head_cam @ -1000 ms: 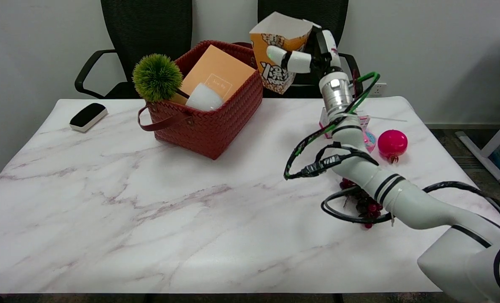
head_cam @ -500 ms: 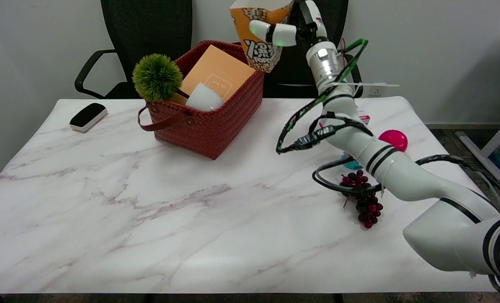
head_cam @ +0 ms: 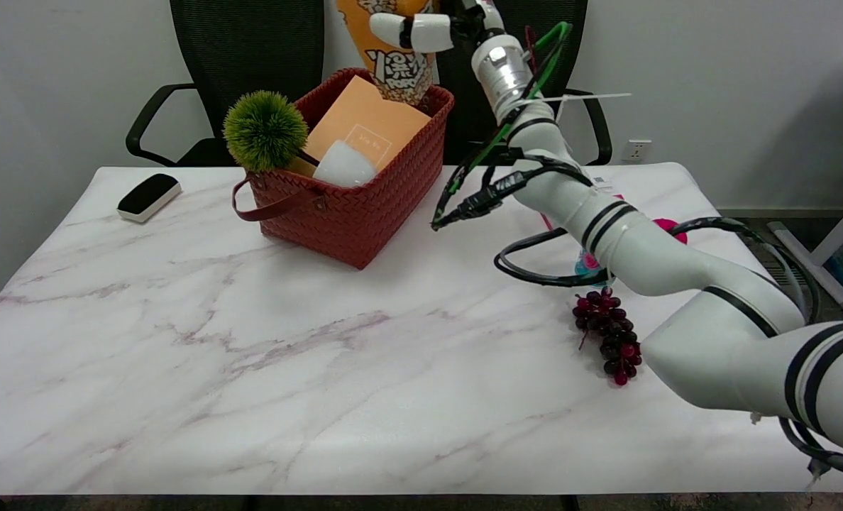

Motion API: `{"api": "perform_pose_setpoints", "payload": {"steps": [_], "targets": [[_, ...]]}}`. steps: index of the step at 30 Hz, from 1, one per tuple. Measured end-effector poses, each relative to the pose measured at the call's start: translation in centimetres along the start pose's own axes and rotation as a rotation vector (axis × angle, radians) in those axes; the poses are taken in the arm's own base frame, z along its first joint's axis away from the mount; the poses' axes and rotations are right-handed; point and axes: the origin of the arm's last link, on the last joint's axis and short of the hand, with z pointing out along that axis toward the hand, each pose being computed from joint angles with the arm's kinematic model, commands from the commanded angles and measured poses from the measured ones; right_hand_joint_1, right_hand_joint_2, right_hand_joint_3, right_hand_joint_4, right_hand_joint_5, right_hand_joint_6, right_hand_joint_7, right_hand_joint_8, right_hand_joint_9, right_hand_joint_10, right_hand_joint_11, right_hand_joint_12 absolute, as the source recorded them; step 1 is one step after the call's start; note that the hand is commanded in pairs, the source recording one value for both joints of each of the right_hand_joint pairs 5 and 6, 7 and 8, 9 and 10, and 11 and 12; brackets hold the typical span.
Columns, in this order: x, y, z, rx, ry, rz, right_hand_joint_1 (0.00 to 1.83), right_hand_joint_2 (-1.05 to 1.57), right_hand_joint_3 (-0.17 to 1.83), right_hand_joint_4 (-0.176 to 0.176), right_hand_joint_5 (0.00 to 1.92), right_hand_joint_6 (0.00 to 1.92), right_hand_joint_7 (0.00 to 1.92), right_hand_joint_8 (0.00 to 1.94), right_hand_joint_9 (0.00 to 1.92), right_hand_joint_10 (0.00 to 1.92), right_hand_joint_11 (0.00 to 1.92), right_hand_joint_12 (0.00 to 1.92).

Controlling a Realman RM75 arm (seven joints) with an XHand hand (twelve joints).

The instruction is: Place the popcorn box into the brown storage basket.

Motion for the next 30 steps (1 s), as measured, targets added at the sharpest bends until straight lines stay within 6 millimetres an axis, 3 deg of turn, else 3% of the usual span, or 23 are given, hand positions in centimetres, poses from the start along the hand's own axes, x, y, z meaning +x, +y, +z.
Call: {"api": "perform_pose_setpoints", "payload": {"steps": [14,30], "targets": [[-4.2,-1.4,1.9,-0.029,-0.087,-0.009,1.22,0.33,0.79,0.000,0.68,0.68,0.91,0.91,0.81,0.81,0.43,0.43],[-6.5,0.4,1.2,-0.099,-0.142,-0.027,1.23,0.30,0.81,0.000,0.68,0.68,0.91,0.91,0.72,0.72,0.41,0.41]]}}
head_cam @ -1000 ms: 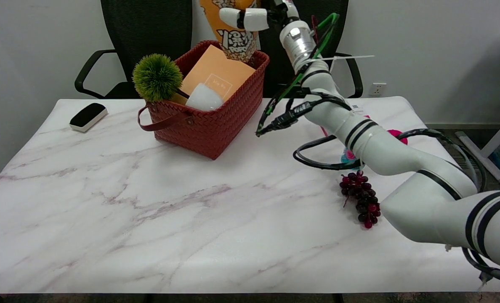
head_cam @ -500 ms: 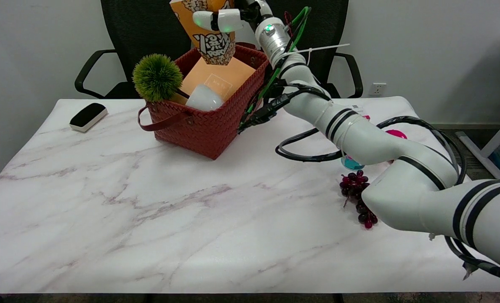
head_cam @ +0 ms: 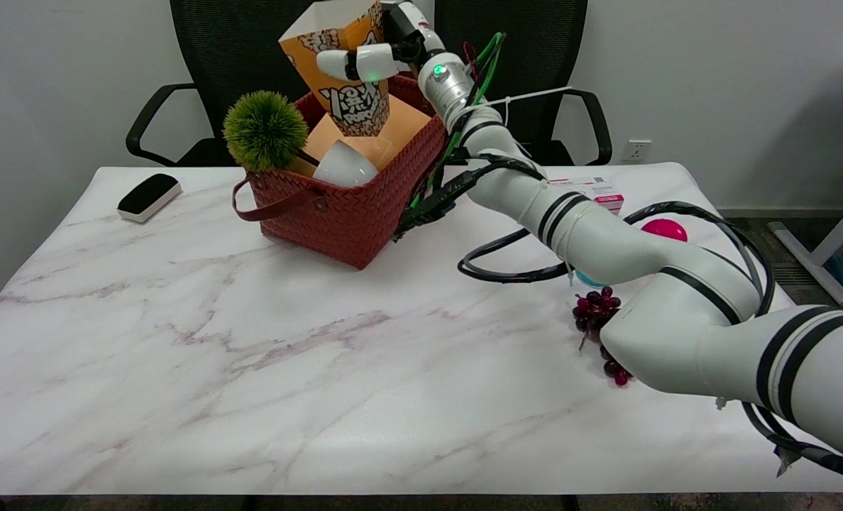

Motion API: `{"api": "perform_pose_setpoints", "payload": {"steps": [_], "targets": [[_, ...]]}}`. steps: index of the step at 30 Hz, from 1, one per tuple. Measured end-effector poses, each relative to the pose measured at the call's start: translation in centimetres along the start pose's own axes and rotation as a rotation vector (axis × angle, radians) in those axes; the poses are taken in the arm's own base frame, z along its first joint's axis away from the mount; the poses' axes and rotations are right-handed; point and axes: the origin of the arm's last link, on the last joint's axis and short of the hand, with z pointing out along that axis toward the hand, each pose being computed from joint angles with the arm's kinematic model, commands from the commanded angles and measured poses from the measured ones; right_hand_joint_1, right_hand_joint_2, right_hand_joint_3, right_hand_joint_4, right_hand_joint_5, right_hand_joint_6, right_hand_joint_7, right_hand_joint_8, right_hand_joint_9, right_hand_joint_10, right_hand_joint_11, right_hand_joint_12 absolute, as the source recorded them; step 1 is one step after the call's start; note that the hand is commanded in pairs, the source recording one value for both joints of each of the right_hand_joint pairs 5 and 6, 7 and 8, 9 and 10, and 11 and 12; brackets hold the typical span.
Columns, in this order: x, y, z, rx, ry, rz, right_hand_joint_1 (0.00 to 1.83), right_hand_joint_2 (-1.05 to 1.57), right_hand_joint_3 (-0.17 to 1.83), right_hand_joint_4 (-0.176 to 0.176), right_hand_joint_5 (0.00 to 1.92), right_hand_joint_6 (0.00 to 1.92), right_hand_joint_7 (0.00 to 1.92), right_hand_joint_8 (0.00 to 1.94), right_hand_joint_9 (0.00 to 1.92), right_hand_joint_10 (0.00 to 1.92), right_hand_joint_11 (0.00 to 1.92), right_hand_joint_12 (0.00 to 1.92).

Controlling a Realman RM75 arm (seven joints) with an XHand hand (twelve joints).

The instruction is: Place the popcorn box into the brown storage basket.

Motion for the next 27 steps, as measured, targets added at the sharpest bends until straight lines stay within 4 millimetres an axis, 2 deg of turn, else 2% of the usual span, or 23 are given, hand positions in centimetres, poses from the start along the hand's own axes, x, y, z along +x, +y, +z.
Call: {"api": "perform_pose_setpoints", "payload": {"steps": [5,8,16,24,27], "targets": [[-0.4,0.7,-0.2,-0.019,-0.014,-0.018,1.23,0.28,0.83,0.000,0.68,0.68,0.90,0.90,0.65,0.65,0.40,0.40],[-0.6,1.1,-0.3,-0.030,-0.021,-0.031,1.23,0.24,0.86,0.000,0.68,0.68,0.87,0.87,0.52,0.52,0.37,0.37],[-0.8,1.8,-0.5,-0.045,-0.028,-0.056,1.22,0.11,0.94,0.000,0.67,0.67,0.50,0.50,0.35,0.35,0.31,0.31],[-0.8,2.3,-0.6,-0.054,-0.031,-0.069,1.21,-0.03,1.01,0.000,0.65,0.65,0.39,0.39,0.26,0.26,0.26,0.26],[-0.9,2.4,-0.7,-0.056,-0.032,-0.072,1.20,-0.06,0.98,0.000,0.63,0.63,0.37,0.37,0.25,0.25,0.24,0.24]]}}
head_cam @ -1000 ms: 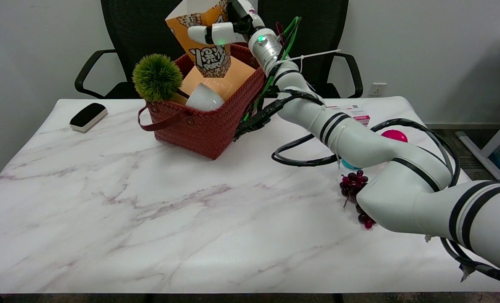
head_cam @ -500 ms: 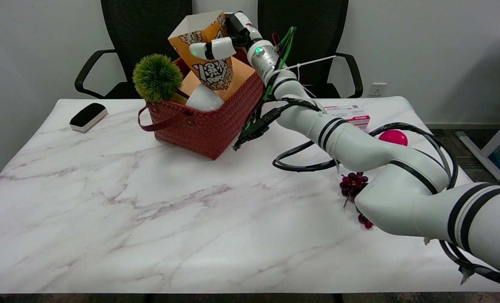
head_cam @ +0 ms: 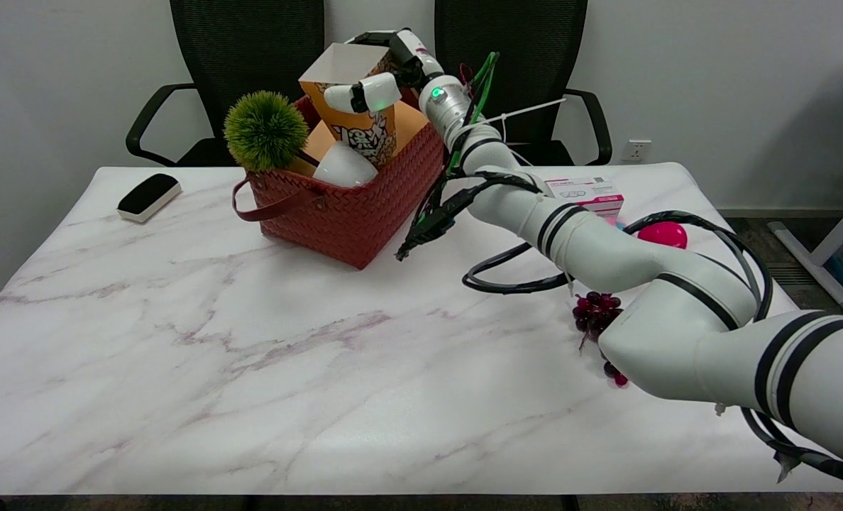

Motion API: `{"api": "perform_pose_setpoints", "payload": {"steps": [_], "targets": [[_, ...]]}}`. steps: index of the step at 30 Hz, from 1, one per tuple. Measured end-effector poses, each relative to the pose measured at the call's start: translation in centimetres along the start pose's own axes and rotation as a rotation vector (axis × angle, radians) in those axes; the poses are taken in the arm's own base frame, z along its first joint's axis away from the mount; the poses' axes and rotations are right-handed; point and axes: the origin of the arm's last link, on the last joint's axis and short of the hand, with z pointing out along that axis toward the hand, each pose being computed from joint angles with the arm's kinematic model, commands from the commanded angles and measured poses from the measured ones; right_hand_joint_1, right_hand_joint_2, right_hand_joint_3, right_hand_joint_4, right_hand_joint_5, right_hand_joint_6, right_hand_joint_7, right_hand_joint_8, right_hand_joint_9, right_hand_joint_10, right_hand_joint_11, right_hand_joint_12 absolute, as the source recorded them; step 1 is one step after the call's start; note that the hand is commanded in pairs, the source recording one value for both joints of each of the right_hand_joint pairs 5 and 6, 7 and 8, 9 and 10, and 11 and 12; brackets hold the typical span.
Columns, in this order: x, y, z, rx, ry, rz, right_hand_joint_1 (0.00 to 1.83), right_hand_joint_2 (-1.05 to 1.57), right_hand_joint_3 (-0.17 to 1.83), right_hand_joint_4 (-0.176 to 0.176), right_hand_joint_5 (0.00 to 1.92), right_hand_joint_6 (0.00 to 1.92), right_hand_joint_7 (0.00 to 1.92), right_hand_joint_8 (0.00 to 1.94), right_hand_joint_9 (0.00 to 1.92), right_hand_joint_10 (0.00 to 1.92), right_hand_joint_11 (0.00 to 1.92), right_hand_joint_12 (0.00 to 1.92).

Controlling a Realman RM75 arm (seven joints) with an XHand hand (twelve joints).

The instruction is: Place the popcorn box into the brown storage basket.

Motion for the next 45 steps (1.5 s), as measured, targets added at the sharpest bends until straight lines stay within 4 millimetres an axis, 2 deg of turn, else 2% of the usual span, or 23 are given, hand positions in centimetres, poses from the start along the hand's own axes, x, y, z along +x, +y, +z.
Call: {"api": "perform_pose_setpoints", "payload": {"steps": [21,23,26,29,35,45], "targets": [[0.7,0.4,-0.2,0.004,0.016,-0.013,1.16,-0.30,1.01,0.000,0.52,0.52,0.31,0.31,0.20,0.20,0.21,0.21],[0.9,0.4,-0.2,0.007,0.019,-0.015,1.15,-0.38,0.99,0.000,0.45,0.45,0.30,0.30,0.18,0.18,0.19,0.19],[1.2,0.4,-0.3,0.012,0.025,-0.018,1.12,-0.53,0.88,0.000,0.20,0.20,0.23,0.23,0.15,0.15,0.17,0.17],[1.4,0.3,-0.3,0.018,0.028,-0.021,1.11,-0.58,0.81,0.000,0.01,0.01,0.11,0.11,0.12,0.12,0.15,0.15],[2.0,0.1,-0.5,0.034,0.035,-0.025,1.09,-0.59,0.76,0.000,0.00,0.00,0.05,0.05,0.10,0.10,0.14,0.14],[2.9,0.3,-0.9,0.049,0.046,-0.034,1.08,-0.60,0.75,0.000,0.00,0.00,0.05,0.05,0.09,0.09,0.13,0.13]]}}
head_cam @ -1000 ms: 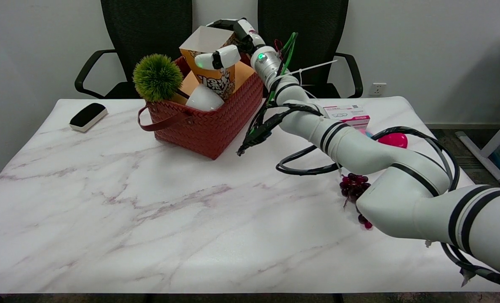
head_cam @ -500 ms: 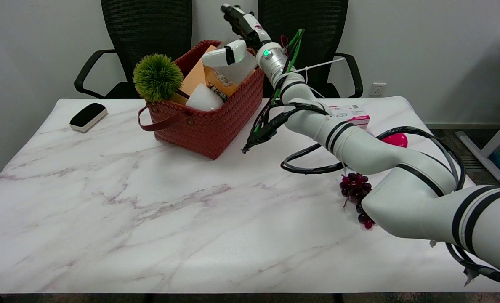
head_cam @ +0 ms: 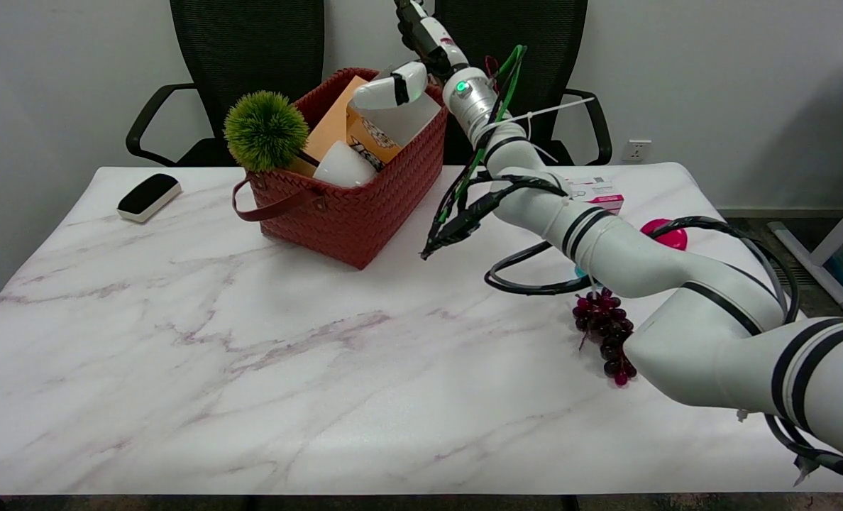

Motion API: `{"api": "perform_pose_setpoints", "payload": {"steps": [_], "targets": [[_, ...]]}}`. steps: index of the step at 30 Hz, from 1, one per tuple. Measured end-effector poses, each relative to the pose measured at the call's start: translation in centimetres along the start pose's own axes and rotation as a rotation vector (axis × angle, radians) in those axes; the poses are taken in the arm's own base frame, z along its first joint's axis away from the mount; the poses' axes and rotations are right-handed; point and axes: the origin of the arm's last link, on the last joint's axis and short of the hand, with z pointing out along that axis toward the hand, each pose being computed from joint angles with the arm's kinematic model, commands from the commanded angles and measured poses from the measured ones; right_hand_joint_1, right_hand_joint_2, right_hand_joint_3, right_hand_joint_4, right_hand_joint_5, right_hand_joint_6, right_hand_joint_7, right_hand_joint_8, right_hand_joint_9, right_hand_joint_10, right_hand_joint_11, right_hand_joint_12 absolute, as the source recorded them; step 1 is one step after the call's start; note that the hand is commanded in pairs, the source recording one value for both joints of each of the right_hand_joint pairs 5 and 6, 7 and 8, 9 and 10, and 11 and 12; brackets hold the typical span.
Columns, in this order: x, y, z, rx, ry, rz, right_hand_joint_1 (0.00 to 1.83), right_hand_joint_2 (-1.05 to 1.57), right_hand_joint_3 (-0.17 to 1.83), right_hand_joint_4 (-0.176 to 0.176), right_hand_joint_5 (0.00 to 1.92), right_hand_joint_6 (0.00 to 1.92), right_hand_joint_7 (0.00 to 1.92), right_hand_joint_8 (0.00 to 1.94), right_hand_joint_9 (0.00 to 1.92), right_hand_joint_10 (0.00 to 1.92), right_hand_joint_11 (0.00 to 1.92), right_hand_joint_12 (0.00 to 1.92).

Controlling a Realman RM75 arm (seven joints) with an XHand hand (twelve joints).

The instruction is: Place the popcorn box into the brown storage basket.

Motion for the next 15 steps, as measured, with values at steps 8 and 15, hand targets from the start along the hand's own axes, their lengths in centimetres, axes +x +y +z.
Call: {"api": "perform_pose_setpoints", "payload": {"steps": [8,15], "targets": [[1.2,0.1,-0.3,0.015,0.017,-0.006,1.09,-0.57,0.70,0.000,0.00,0.00,0.07,0.07,0.14,0.14,0.16,0.16],[3.6,-0.4,-0.9,0.055,0.058,-0.005,1.09,-0.48,0.62,0.000,0.00,0.00,0.10,0.10,0.17,0.17,0.19,0.19]]}}
